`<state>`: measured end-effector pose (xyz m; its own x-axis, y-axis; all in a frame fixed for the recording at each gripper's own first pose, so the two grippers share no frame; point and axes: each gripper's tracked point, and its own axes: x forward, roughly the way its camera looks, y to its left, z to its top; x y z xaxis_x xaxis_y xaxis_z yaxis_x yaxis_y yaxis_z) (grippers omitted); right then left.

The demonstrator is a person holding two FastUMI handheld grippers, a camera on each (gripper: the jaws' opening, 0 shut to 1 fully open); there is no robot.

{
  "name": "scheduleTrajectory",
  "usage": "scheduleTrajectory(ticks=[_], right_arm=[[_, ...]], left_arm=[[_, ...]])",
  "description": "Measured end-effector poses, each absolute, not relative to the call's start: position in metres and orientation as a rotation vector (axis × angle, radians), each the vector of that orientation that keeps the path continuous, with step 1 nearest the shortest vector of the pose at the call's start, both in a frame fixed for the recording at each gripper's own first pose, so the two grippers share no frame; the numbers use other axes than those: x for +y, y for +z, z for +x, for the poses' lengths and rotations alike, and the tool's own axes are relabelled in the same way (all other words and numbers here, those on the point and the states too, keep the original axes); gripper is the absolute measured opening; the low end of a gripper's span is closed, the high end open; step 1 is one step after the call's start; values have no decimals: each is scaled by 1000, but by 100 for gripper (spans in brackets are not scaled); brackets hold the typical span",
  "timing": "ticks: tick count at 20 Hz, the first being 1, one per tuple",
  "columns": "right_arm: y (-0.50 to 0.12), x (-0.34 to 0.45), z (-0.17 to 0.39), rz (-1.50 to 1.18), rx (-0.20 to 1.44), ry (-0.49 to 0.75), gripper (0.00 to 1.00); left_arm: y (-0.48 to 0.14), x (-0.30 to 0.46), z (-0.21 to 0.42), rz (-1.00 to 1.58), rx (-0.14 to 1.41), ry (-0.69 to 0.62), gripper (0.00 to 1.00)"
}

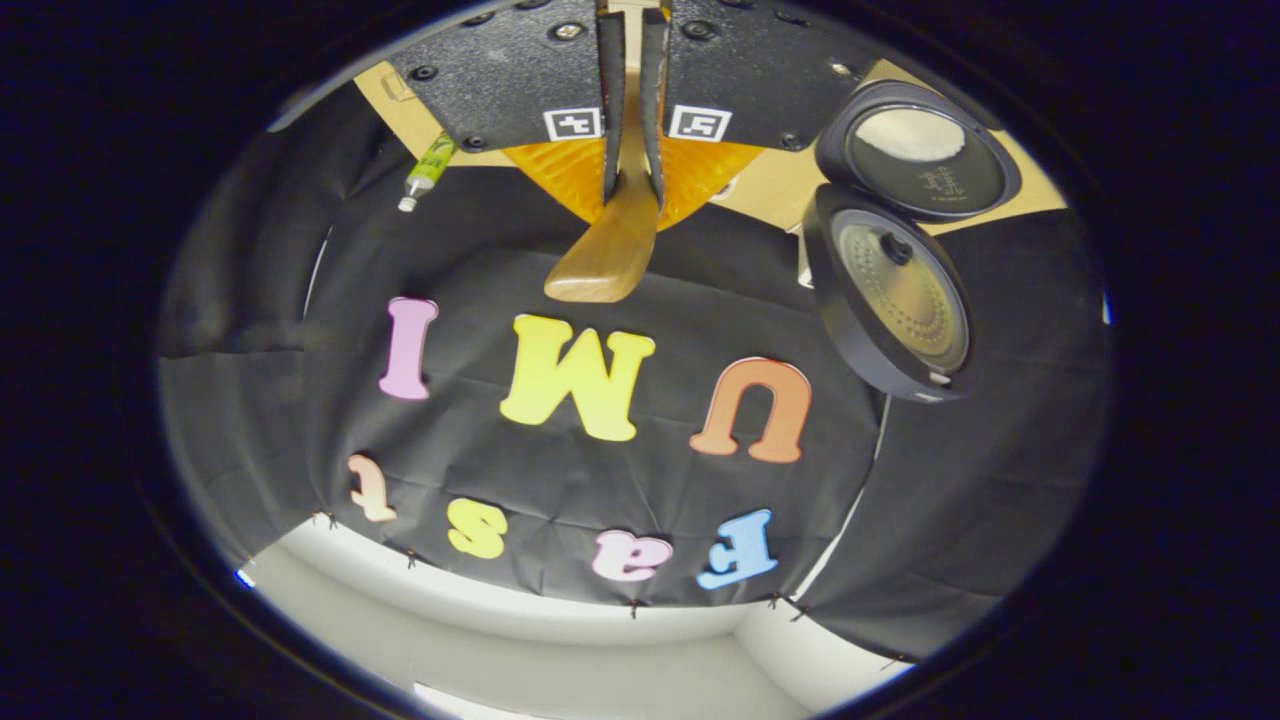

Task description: Close the left gripper, press the button to open the rice cooker; take a wooden spoon from the chopstick holder with the right hand, scoop a spoonful of rice and pour it into the rice cooker, then put the wooden spoon back into the chopstick holder.

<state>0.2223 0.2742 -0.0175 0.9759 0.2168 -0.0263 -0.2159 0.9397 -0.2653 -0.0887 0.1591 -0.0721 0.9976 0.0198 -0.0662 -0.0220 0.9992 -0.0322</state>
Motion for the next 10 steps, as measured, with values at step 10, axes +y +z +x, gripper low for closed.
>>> scheduleTrajectory(ticks=[10], right_arm=[[-19,126,255,-192,36,55,12]], left_arm=[[-74,156,-86,-5,70,17,95]])
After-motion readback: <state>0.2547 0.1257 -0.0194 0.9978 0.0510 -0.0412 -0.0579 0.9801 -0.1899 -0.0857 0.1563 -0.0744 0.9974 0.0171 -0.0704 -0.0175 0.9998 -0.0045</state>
